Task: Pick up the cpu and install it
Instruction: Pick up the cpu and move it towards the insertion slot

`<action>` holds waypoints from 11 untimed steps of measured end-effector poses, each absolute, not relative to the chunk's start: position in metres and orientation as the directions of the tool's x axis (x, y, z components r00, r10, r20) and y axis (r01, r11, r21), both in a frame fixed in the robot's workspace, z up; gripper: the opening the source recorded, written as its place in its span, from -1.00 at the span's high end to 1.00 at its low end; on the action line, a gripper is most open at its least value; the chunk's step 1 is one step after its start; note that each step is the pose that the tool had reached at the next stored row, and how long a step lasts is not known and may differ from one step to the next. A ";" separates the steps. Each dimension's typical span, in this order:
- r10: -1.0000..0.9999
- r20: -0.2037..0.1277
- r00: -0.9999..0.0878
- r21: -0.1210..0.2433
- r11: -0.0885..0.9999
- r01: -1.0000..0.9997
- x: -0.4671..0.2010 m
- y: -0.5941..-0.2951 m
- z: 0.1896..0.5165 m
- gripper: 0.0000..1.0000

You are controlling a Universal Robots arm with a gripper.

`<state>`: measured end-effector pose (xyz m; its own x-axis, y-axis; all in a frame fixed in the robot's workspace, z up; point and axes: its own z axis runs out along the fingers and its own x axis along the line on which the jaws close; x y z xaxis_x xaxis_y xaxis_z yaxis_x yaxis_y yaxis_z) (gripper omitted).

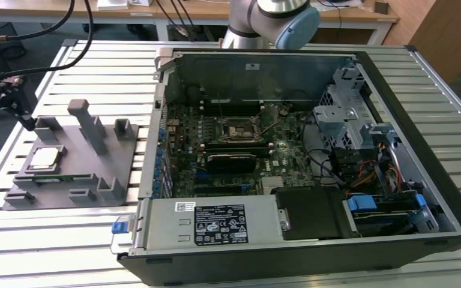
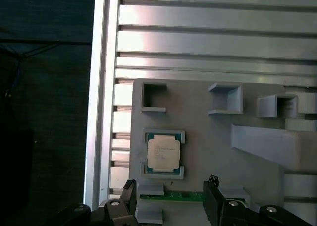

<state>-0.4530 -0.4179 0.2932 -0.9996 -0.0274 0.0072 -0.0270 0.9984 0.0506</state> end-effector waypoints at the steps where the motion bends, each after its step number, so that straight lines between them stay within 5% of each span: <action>1: -0.027 0.007 -1.000 0.051 0.998 -0.027 -0.453 -0.418 0.292 -0.29; 11: -0.027 0.007 -1.000 0.051 0.998 -0.027 -0.453 -0.418 0.285 -0.29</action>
